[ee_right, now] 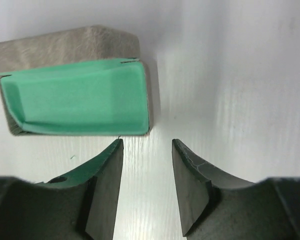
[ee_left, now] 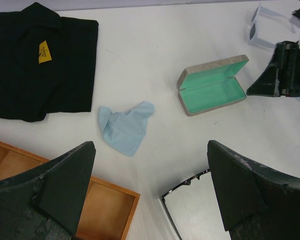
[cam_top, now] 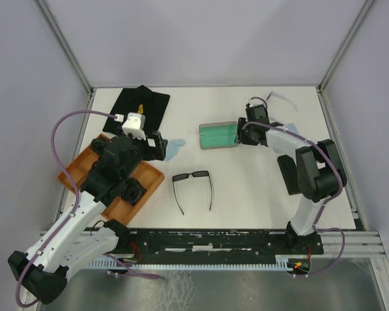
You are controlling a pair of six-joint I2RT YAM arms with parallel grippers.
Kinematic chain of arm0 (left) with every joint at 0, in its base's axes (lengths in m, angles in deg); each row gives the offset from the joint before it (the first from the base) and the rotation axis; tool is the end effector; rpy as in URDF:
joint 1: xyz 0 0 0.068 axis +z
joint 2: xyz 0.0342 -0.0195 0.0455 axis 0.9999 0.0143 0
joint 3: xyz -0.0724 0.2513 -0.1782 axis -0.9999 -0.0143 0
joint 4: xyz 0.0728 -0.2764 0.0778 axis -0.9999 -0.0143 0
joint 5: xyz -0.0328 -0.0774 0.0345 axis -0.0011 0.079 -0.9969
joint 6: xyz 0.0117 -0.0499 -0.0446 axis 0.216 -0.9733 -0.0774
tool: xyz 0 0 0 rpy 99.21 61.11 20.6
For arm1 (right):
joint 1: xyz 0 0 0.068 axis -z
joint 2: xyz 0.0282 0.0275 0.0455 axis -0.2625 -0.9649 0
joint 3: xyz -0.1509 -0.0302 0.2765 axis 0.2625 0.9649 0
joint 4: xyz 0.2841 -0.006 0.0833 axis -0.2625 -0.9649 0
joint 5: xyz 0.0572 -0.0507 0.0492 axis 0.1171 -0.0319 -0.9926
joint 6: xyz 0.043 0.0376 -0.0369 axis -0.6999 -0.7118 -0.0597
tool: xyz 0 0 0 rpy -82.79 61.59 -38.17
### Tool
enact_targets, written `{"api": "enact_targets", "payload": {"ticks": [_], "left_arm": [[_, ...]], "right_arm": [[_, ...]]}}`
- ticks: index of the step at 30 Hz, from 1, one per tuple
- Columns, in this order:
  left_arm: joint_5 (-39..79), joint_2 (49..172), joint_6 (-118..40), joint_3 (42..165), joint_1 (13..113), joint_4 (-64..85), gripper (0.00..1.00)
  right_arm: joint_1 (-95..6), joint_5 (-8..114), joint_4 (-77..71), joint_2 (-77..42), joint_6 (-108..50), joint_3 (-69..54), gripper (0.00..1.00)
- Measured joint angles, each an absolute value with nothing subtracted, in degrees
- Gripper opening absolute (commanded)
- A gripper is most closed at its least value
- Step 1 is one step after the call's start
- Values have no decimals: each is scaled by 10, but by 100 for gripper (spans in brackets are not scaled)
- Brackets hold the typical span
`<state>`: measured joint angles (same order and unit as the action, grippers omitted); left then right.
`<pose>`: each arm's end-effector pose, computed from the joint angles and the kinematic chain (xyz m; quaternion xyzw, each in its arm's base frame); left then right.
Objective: Organize the sunglasses
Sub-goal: Adjust the sunglasses case at the center of the board, then pick up the sunglasses from the center of the board.
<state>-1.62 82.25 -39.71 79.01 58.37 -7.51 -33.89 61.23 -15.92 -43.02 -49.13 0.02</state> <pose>0.1896 -0.0985 0.3680 0.0594 0.7904 -0.1346 0.5946 0.4223 0.1421 0.1810 0.0705 0.9428 0.1209 0.3024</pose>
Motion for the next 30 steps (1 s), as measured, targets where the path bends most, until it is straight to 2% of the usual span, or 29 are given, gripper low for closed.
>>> {"api": "enact_targets", "payload": {"ticks": [7, 13, 24, 30], "left_arm": [[-15, 823, -398, 790, 591, -75, 99], [-11, 824, -403, 790, 604, -72, 99], [5, 829, -418, 790, 614, -67, 99], [13, 830, -420, 790, 615, -66, 99]], "right_arm": [[-349, 626, -153, -280, -487, 76, 52], [-429, 632, -159, -209, -486, 134, 53], [-563, 631, -179, -171, -540, 196, 52], [-616, 635, -152, -215, -562, 197, 52]]}}
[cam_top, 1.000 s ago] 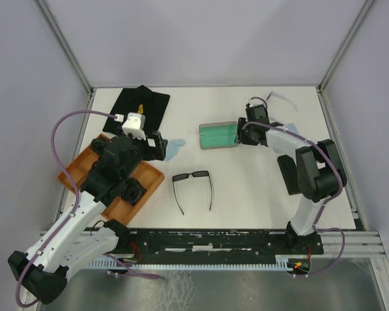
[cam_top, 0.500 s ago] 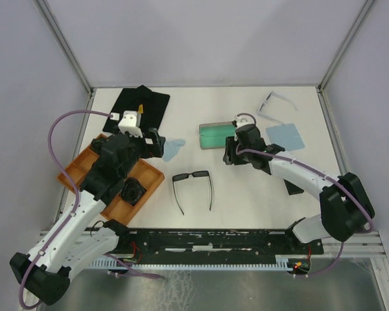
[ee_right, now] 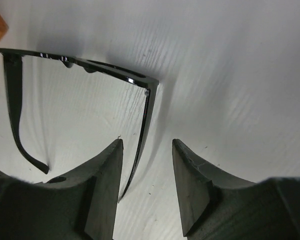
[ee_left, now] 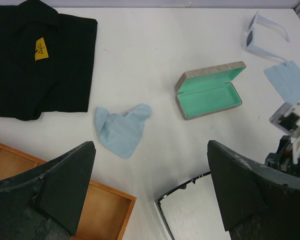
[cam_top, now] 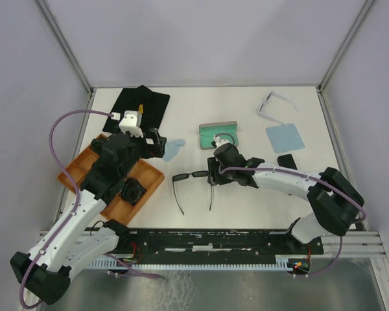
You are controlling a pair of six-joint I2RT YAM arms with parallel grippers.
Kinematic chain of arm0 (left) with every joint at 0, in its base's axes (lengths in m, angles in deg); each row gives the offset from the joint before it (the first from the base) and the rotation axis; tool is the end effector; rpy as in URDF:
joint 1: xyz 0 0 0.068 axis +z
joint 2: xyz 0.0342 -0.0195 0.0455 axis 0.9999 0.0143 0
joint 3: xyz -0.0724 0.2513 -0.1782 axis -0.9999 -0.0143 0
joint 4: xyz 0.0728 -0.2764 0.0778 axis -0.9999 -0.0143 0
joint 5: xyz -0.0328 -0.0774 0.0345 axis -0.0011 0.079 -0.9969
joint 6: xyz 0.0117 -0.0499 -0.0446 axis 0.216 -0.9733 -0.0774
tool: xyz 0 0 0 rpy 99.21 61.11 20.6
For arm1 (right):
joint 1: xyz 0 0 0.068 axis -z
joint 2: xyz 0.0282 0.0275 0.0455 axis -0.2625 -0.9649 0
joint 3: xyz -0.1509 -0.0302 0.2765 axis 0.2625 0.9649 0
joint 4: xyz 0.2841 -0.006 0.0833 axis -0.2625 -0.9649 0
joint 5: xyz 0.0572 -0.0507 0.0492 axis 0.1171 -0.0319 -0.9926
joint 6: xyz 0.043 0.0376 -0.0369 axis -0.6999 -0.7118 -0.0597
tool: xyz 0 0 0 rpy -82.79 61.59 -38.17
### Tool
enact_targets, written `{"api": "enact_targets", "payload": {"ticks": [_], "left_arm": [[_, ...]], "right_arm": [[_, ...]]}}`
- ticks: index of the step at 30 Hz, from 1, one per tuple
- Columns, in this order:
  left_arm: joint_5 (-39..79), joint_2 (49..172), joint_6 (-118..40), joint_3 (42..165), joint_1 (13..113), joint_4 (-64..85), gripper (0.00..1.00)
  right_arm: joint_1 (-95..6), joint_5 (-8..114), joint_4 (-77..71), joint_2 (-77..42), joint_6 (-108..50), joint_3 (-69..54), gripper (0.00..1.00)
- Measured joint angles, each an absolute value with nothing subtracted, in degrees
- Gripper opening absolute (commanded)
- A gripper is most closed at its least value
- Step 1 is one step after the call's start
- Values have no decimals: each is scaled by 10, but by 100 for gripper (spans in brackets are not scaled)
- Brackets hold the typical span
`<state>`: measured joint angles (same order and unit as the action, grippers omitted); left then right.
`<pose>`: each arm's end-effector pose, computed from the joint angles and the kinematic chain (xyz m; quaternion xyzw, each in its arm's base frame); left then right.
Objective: Organize the sunglasses
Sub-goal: Pick up the sunglasses from the center of the board.
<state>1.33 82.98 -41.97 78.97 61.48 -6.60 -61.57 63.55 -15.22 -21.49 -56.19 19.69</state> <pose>0.1973 -0.0925 0.3670 0.0378 0.7919 -0.1502 0.5907 0.2362 0.2435 0.2048 -0.0914 0.9332 0.2047 0.2807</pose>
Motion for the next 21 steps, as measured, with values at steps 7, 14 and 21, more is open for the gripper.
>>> {"api": "enact_targets", "payload": {"ticks": [7, 14, 21], "left_arm": [[14, 830, -420, 790, 615, -65, 99], [14, 830, -420, 789, 618, -65, 99], [15, 830, -421, 787, 618, -64, 99]], "right_arm": [[-643, 649, -146, -285, -571, 192, 34], [-646, 672, -146, -288, -573, 170, 15], [-646, 696, -149, -288, -566, 163, 4]]}}
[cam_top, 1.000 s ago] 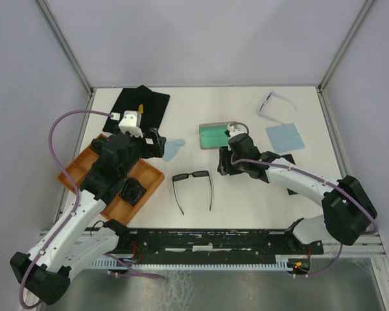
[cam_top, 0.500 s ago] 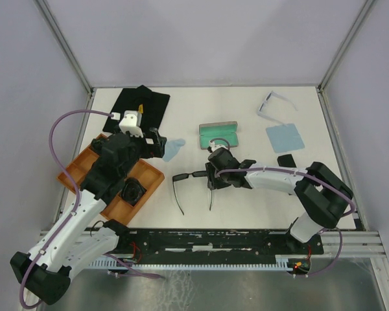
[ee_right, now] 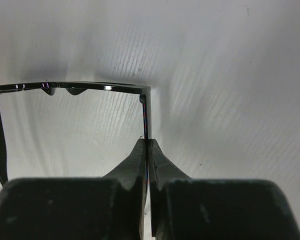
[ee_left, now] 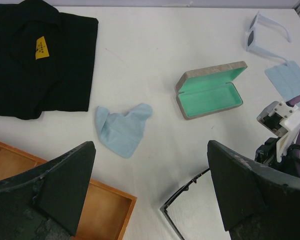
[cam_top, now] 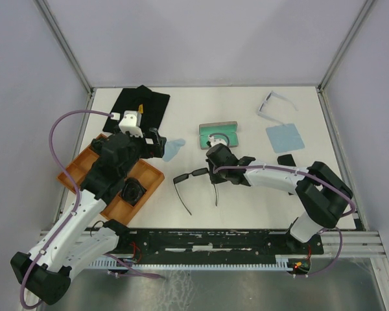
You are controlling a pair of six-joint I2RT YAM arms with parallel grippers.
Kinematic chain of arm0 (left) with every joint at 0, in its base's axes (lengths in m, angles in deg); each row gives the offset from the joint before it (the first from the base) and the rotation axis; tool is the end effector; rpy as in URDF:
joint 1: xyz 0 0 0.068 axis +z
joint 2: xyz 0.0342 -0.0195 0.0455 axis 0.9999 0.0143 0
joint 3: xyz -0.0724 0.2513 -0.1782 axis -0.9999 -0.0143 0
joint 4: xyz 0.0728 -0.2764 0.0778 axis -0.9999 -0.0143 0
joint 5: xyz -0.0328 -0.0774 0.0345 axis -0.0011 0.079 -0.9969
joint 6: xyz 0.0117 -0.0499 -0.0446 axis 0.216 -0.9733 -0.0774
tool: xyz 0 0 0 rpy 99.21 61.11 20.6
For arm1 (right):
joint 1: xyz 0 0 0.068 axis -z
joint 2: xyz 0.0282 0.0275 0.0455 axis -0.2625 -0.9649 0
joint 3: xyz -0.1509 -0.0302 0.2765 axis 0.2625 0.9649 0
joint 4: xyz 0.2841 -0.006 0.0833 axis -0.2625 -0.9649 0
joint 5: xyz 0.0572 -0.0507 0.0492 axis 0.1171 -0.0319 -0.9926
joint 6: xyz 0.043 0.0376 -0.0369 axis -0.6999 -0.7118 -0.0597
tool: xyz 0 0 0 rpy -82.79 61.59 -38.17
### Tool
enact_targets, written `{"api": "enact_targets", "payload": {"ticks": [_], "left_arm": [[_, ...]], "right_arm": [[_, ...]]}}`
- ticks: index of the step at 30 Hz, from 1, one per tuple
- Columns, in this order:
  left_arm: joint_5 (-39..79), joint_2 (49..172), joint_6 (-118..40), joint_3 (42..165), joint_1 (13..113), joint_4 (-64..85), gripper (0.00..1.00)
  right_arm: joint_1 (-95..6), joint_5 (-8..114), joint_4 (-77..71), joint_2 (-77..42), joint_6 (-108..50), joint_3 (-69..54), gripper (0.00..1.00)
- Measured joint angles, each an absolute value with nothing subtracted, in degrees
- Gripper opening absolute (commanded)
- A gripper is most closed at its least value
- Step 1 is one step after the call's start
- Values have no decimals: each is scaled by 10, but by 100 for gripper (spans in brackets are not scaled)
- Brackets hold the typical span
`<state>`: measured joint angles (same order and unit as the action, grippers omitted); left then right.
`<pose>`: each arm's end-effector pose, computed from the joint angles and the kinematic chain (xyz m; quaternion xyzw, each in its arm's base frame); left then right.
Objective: Organize the sunglasses
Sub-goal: Pick up the sunglasses from the center of the board, then place the sunglasses at the center of the board.
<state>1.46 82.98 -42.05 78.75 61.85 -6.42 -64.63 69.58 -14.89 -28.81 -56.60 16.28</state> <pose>0.1980 -0.0914 0.3658 0.0355 0.7922 -0.1494 0.5906 0.2429 0.2703 0.1835 -0.0982 0.9406 0.1556 0.2853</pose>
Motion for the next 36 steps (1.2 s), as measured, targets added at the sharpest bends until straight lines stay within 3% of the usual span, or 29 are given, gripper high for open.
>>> {"api": "enact_targets", "payload": {"ticks": [2, 9, 21, 31, 36], "left_arm": [[16, 830, -421, 787, 619, -64, 99], [18, 830, -423, 787, 622, -63, 99], [29, 830, -424, 785, 625, -62, 99], [37, 837, -424, 784, 625, -57, 99], [43, 837, -427, 784, 625, -52, 99]], "right_arm": [[-646, 701, -152, -288, -563, 160, 0], [-618, 708, -164, -245, -553, 164, 0], [-411, 746, -223, -110, -517, 187, 0], [-257, 796, -228, -117, -493, 198, 0], [-218, 784, -201, -197, -485, 160, 0]]}}
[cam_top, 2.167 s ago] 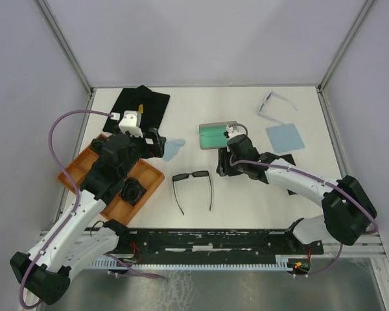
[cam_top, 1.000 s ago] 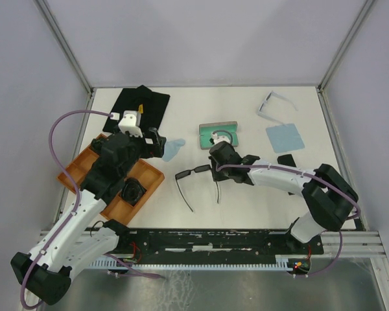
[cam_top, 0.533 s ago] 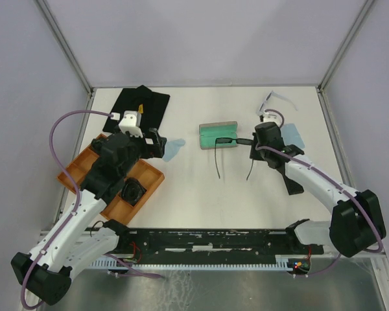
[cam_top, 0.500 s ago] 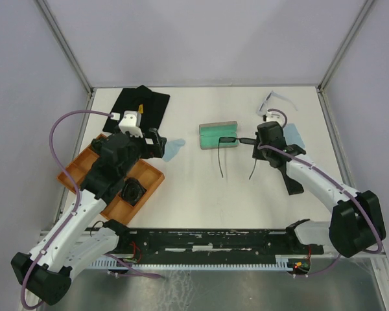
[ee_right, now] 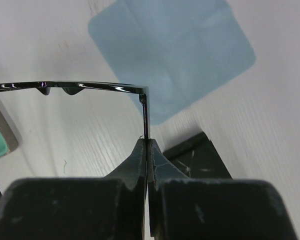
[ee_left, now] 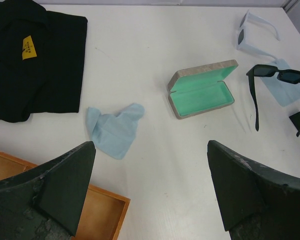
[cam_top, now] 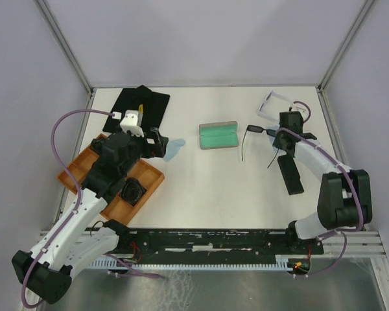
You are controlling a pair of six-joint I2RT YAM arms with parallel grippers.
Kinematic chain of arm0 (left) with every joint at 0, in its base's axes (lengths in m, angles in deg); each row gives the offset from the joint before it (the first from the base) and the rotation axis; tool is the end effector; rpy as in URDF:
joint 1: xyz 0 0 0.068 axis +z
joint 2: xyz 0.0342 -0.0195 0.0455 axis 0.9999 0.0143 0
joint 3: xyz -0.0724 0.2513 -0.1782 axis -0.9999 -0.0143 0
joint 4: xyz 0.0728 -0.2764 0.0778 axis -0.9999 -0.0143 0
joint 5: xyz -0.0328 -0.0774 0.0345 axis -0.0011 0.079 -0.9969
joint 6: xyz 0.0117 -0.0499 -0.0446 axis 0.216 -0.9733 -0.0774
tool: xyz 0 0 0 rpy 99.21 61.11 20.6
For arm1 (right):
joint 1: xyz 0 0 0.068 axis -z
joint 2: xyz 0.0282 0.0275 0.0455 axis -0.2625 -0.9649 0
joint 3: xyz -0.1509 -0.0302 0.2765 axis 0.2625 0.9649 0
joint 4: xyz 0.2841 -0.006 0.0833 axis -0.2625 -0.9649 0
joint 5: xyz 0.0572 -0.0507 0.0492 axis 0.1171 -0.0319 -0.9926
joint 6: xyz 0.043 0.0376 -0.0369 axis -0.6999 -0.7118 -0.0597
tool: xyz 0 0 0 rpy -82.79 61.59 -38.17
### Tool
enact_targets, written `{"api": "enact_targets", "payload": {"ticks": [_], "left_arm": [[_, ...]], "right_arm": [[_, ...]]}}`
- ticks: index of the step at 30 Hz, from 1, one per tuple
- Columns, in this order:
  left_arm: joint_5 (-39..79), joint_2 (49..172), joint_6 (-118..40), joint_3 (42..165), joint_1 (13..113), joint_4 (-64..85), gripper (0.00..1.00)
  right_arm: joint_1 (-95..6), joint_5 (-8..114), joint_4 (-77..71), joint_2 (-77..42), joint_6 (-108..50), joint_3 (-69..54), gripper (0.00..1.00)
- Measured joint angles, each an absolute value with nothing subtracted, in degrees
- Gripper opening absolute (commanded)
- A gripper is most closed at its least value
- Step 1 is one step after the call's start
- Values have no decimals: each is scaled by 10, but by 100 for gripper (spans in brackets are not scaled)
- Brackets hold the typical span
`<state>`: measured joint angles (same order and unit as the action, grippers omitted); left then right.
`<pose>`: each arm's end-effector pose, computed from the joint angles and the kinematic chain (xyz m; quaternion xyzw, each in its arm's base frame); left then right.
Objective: Organize the sunglasses
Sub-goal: Place the sunglasses at the center of the board.
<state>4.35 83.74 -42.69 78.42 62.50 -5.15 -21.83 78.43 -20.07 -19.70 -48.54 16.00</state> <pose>0.2019 -0.0937 0.3634 0.0417 0.7916 -0.1690 0.5857 0.3388 0.0224 0.2322 0.2128 0.9015 -0.0410 0.3746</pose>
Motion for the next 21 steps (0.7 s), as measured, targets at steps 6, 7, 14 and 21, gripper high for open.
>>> {"api": "enact_targets", "payload": {"ticks": [6, 7, 14, 21], "left_arm": [[43, 837, -428, 784, 625, -51, 99], [43, 837, -428, 784, 625, -51, 99], [43, 837, -428, 784, 625, -51, 99], [43, 837, -428, 784, 625, -51, 99]], "right_arm": [[-195, 744, -173, -306, -452, 61, 0], [-191, 738, -170, -320, -448, 48, 0], [-176, 671, -166, -418, -403, -37, 0], [-176, 622, -168, -465, -373, -64, 11]]}}
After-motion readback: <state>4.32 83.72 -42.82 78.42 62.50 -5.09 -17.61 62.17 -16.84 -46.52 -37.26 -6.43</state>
